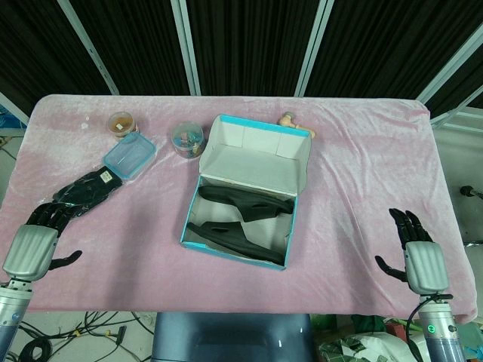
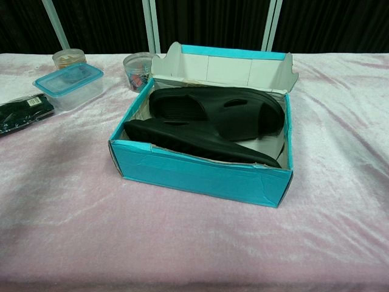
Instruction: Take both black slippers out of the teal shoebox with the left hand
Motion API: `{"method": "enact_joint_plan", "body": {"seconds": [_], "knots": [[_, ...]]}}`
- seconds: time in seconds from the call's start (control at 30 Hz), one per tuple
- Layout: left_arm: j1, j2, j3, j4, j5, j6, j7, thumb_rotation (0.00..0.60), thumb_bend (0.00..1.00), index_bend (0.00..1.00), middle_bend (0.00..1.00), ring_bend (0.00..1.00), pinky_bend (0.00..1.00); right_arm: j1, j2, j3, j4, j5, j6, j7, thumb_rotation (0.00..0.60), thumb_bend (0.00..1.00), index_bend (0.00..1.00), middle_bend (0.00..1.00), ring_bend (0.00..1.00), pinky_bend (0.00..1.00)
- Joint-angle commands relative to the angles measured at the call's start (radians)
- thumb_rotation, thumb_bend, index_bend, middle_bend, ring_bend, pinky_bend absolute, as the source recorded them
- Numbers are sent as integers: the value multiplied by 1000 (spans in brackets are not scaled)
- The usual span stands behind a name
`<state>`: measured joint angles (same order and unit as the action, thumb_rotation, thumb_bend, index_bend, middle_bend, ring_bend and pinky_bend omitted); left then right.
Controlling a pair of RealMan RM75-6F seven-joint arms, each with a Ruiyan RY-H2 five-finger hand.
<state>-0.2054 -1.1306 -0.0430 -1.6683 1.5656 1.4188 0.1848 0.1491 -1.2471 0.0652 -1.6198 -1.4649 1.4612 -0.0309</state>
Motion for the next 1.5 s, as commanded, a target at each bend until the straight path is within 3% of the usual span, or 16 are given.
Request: {"method": "enact_joint_plan", "body": {"seconds": [0.03, 0.37, 0.57, 0.87, 1.0, 1.2, 1.5], "knots": [[-21, 7, -1, -31, 9, -27, 44, 600, 1, 188, 267, 161, 167, 2, -8, 5, 16, 1, -7, 17, 600, 133, 56, 90, 66, 285], [-115, 15, -31, -129, 27, -129, 135, 600, 1, 189, 266, 161, 168, 2, -10, 7, 45, -8, -11, 45, 600, 133, 55, 90, 66, 285], [-247, 9, -93, -209, -1, -283, 238, 600, 64, 187, 267, 161, 177, 0, -19, 12, 55, -19, -2, 64, 600, 134, 56, 90, 66, 285], [-490, -100, -195, -253, -220, -564, 370, 600, 89, 207, 272, 171, 220, -6, -28, 12, 70, -16, 0, 82, 600, 133, 55, 91, 66, 285], [-585, -166, -214, -230, -331, -629, 444, 600, 90, 230, 282, 186, 258, -14, -32, 15, 82, -5, 2, 96, 600, 133, 52, 91, 67, 285], [-684, -267, -204, -189, -471, -628, 562, 600, 89, 231, 289, 187, 261, -21, -36, 18, 100, 7, 0, 117, 600, 133, 48, 90, 71, 285], [-773, -368, -158, -137, -598, -576, 675, 600, 89, 227, 288, 187, 268, -25, -47, 21, 125, 19, -12, 145, 600, 133, 47, 91, 71, 285]]}}
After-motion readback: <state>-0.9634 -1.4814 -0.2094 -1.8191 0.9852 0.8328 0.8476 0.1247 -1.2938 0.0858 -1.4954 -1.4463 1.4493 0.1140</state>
